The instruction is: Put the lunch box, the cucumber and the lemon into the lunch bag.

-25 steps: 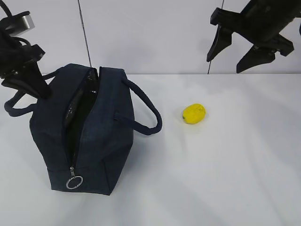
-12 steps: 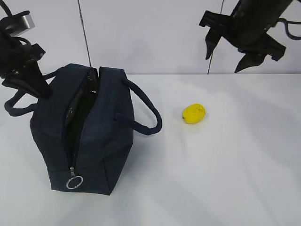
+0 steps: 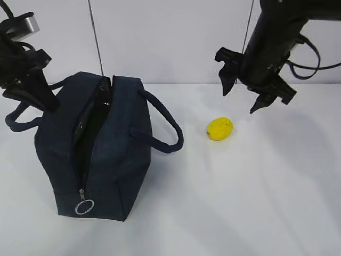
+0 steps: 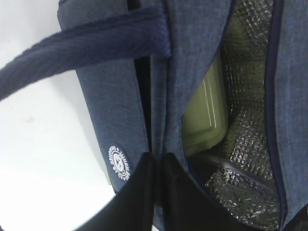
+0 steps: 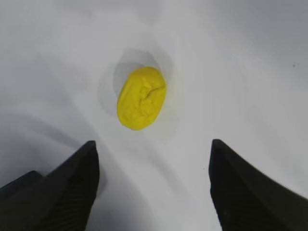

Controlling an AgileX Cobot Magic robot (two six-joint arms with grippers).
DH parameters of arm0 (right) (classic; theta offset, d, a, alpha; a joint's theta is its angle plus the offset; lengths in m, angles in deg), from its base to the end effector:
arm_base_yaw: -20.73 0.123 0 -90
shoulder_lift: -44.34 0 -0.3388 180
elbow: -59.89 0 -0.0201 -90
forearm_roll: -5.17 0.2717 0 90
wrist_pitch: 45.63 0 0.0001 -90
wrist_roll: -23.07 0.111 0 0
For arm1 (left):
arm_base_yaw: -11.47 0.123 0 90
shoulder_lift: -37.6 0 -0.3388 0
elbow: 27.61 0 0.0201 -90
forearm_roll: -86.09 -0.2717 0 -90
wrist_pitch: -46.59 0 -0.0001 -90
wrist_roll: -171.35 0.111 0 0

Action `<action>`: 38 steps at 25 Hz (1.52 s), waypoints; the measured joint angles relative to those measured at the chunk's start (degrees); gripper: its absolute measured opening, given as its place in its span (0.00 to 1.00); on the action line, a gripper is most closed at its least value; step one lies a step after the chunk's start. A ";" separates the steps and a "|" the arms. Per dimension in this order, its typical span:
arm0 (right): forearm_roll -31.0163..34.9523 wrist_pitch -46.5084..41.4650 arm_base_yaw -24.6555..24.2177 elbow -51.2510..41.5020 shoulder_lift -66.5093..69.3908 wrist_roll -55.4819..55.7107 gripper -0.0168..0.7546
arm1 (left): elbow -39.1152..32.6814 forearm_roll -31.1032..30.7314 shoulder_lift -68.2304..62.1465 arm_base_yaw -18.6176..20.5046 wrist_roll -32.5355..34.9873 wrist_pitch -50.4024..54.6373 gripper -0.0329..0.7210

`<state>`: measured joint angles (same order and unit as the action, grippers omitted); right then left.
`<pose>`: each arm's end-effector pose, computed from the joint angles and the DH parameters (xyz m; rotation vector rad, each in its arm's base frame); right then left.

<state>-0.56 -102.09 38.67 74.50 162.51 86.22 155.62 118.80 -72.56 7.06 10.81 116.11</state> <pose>0.4469 0.1350 0.2736 1.0267 2.6141 0.2221 0.3886 -0.0863 0.2861 0.3320 2.8892 -0.7865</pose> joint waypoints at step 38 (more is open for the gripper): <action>2.86 10.47 0.09 4.57 17.21 5.18 0.69 | 0.00 0.14 0.00 0.00 0.00 0.00 0.04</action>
<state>2.29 -91.63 38.76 79.08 179.71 91.40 155.62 118.94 -72.56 7.06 10.81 116.11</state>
